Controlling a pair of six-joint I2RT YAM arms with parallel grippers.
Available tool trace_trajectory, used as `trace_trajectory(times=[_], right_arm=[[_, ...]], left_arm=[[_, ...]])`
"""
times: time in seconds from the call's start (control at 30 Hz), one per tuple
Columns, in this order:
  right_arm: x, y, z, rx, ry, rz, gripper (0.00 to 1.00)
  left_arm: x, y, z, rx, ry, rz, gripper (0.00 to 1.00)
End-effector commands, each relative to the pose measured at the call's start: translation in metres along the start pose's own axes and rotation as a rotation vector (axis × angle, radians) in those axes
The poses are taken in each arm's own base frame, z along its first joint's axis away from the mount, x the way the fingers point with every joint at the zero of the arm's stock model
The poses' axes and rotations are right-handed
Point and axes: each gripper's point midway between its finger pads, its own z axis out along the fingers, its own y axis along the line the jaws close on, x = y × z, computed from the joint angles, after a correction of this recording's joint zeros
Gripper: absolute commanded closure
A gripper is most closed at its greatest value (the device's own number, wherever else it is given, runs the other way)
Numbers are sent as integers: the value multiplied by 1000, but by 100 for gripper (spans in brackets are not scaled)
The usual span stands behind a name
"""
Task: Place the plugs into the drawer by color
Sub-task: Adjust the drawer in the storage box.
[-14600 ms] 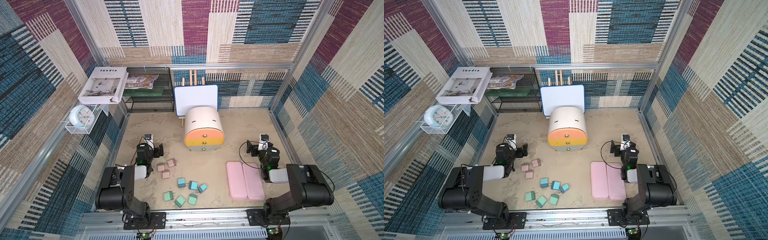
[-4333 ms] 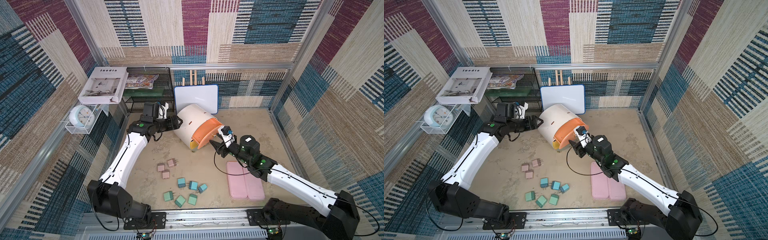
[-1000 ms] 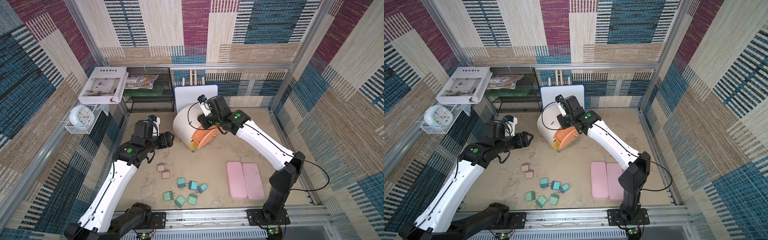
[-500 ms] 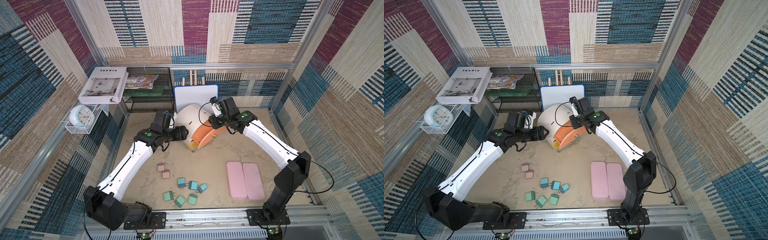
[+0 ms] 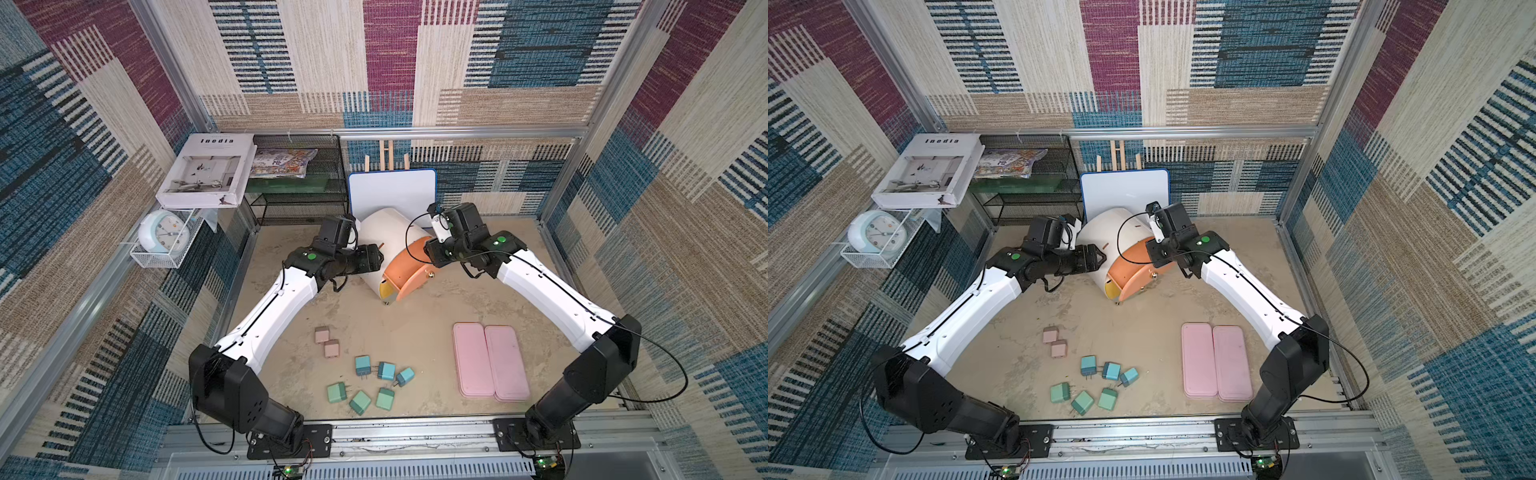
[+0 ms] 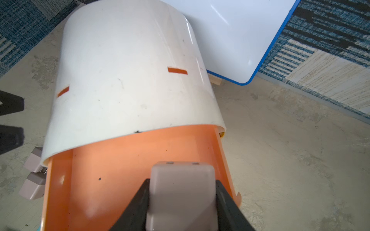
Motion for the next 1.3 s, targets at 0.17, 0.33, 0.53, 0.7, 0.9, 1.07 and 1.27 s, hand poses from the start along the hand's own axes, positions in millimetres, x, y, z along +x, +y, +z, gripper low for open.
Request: trace_trajectory(times=[0.17, 0.33, 0.53, 0.7, 0.9, 1.07, 1.27], right_arm=[[-29, -6, -5, -11, -89, 27, 65], [-48, -1, -8, -47, -183, 76, 64], [-49, 6, -5, -95, -275, 118, 64], [-40, 5, 1, -87, -265, 119, 64], [-23, 4, 4, -78, -230, 115, 63], [-13, 4, -2, -78, -214, 116, 63], [-6, 5, -7, -81, -193, 108, 63]], left_arm=[[-4, -1, 3, 4, -5, 2, 20], [-3, -1, 6, 5, 0, -1, 20], [-1, 0, 10, 8, 8, -5, 20], [0, 0, 12, 6, 14, -6, 20], [-1, 1, 14, 5, 13, -7, 20], [-1, 2, 16, 0, 16, -7, 19], [-1, 3, 17, -6, 16, -10, 20]])
